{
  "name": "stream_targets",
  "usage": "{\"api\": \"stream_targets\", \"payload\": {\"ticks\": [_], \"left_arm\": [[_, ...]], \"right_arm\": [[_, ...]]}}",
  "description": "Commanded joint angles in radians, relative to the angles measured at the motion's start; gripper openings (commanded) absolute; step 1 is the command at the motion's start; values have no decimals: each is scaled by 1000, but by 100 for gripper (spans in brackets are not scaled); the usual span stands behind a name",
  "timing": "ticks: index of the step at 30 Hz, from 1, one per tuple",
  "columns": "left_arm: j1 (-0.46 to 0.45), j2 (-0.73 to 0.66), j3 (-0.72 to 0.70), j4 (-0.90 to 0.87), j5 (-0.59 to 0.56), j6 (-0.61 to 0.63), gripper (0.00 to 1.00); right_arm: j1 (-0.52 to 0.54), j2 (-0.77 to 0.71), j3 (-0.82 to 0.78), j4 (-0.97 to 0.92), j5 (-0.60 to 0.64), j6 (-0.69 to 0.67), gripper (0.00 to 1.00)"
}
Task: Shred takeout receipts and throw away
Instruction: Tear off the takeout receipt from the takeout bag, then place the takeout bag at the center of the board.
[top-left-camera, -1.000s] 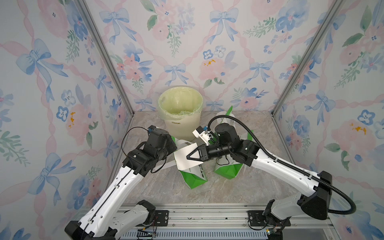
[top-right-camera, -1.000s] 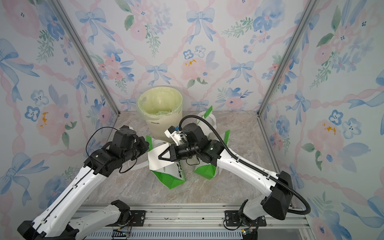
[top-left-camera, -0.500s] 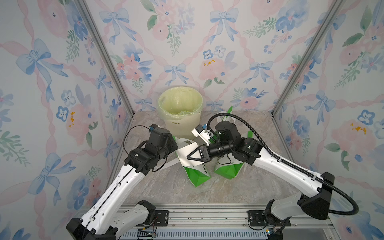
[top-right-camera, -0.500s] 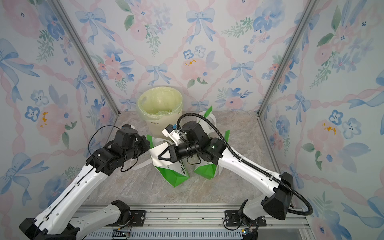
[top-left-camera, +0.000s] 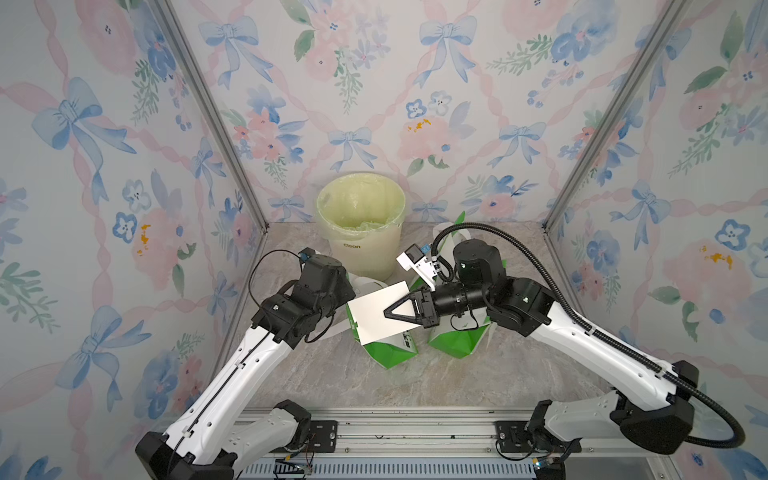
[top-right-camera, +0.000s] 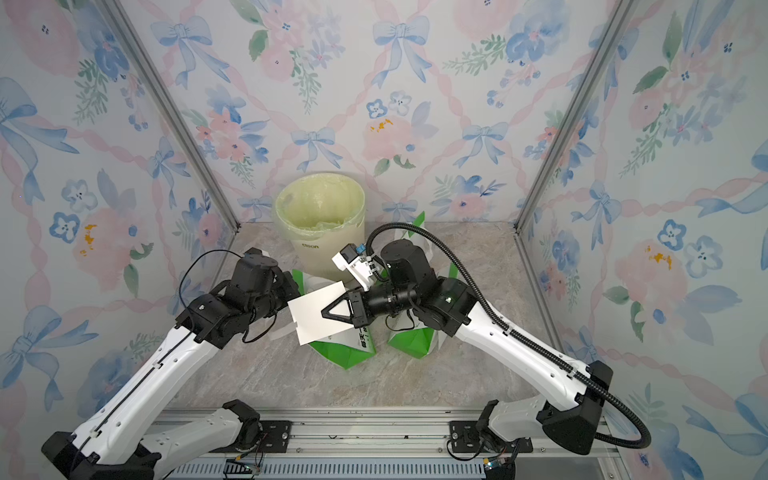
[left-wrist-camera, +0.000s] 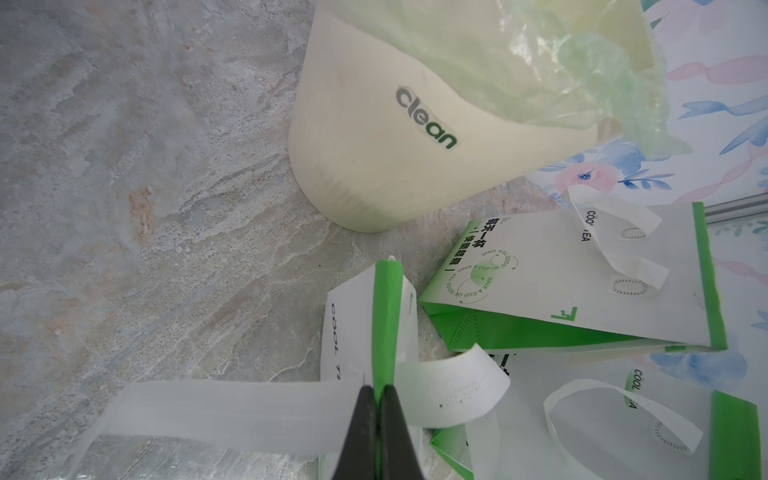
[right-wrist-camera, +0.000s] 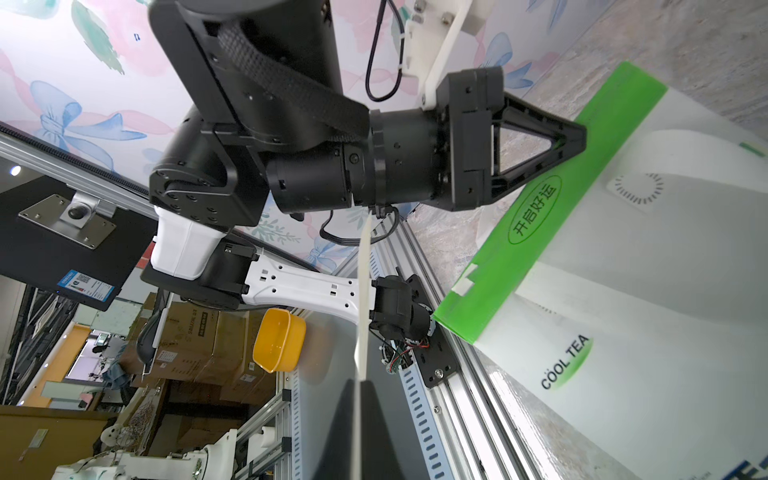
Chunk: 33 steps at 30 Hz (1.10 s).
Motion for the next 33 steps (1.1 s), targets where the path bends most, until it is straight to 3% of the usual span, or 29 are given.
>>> {"api": "stream_targets", "payload": {"ticks": [1,9,16,22,25,33], "left_arm": [[-1,11,42,-67,-44,74,0],[-2,112,226,-247,-110,272,0],[0,139,235,-235,-127,284,0],[9,127,158,-217,-105,278,0],[9,99,113,-209,-123,242,10],[8,57,117,-208,-167,231,66]], "right_arm": [[-12,-17,-5,-17,20,-20,0],[-151,-101,-62,-43,154,-63,0],[-162,-83,-63,-33,132,-68,0],[-162,-96,-87,-16,134,-68,0],[-163,-109,-99,-19,137,-69,0],[-163,-113,-94,-29,135,-82,0]]}}
